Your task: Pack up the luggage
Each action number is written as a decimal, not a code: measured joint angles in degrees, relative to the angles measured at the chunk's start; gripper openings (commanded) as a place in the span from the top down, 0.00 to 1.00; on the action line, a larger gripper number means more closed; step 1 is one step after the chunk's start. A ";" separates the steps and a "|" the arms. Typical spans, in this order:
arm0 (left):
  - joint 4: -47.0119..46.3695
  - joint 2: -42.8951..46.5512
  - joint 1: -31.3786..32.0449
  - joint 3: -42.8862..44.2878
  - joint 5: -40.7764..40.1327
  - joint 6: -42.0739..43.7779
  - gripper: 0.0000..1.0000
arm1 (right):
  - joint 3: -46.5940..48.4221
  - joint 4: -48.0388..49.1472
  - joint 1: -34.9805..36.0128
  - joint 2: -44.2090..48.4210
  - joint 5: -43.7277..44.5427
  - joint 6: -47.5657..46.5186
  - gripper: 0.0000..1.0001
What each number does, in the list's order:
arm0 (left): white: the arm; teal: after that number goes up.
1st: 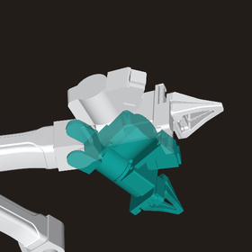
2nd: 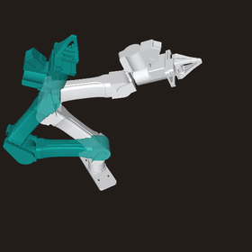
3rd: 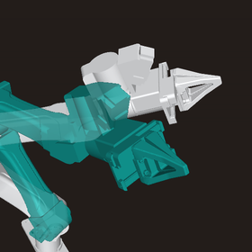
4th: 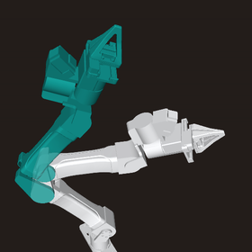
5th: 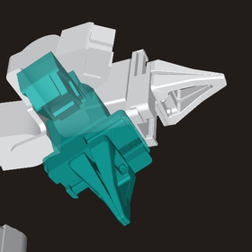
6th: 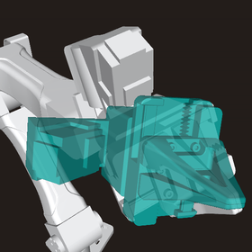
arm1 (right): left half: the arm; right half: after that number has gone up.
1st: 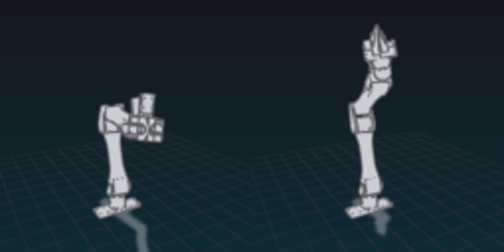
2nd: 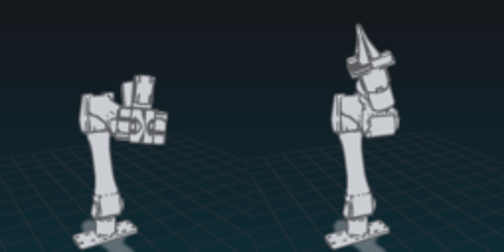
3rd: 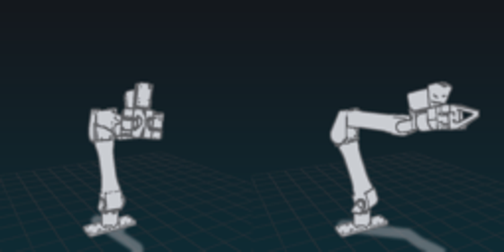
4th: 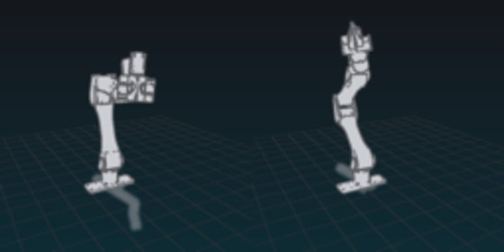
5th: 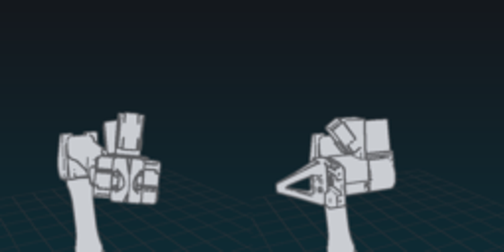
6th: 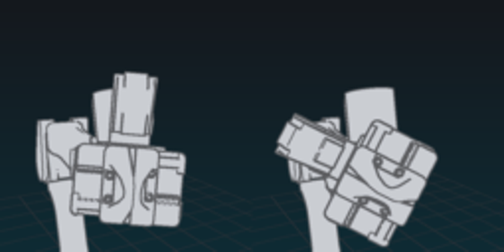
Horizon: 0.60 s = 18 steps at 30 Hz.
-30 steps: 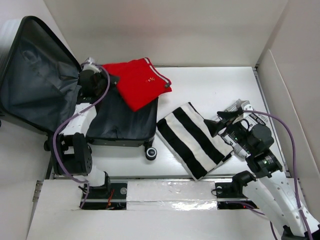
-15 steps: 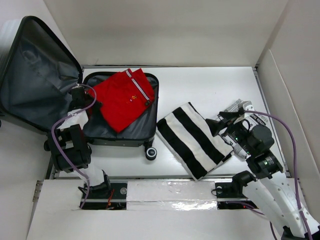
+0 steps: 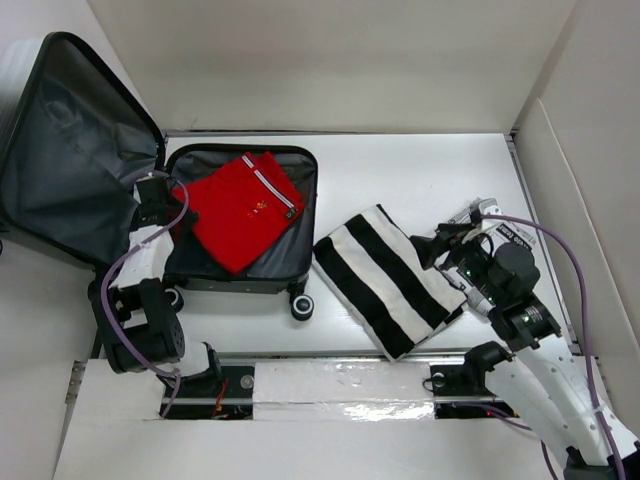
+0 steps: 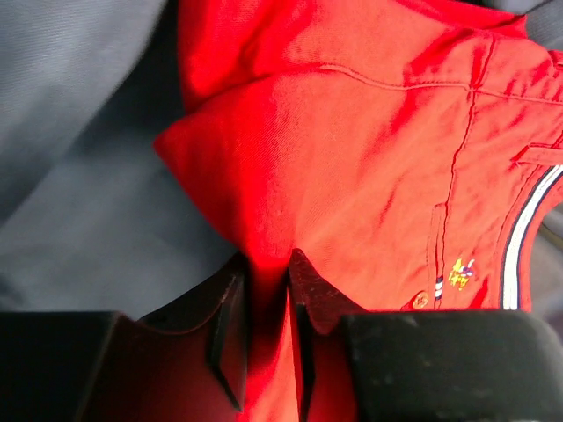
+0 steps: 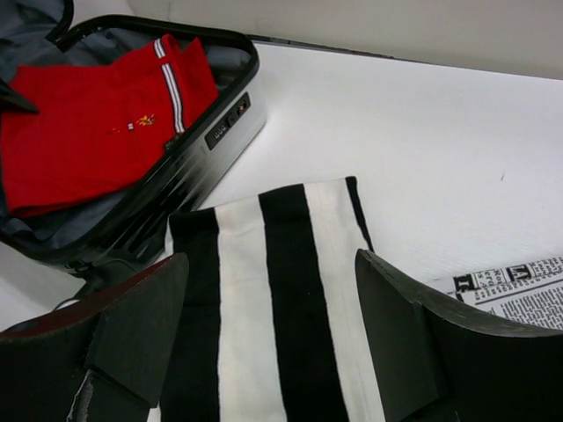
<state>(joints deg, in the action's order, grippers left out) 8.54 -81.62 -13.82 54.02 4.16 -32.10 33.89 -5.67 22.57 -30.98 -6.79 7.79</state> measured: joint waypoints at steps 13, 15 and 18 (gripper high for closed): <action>-0.48 14.80 2.75 -1.68 -2.99 -0.90 0.47 | -1.14 1.97 1.62 -9.20 -0.35 0.76 0.81; -1.73 18.03 7.26 -2.19 -2.97 -1.20 0.64 | -1.20 3.30 3.85 -13.46 0.26 0.83 0.80; -5.27 21.44 17.68 -2.10 -3.23 -1.14 0.76 | -1.77 5.31 7.15 -19.15 2.45 1.18 0.61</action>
<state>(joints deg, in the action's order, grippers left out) 3.27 -60.18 3.86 51.92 0.93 -33.23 32.12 -0.36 29.71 -50.13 -4.34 8.97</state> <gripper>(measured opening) 0.293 0.303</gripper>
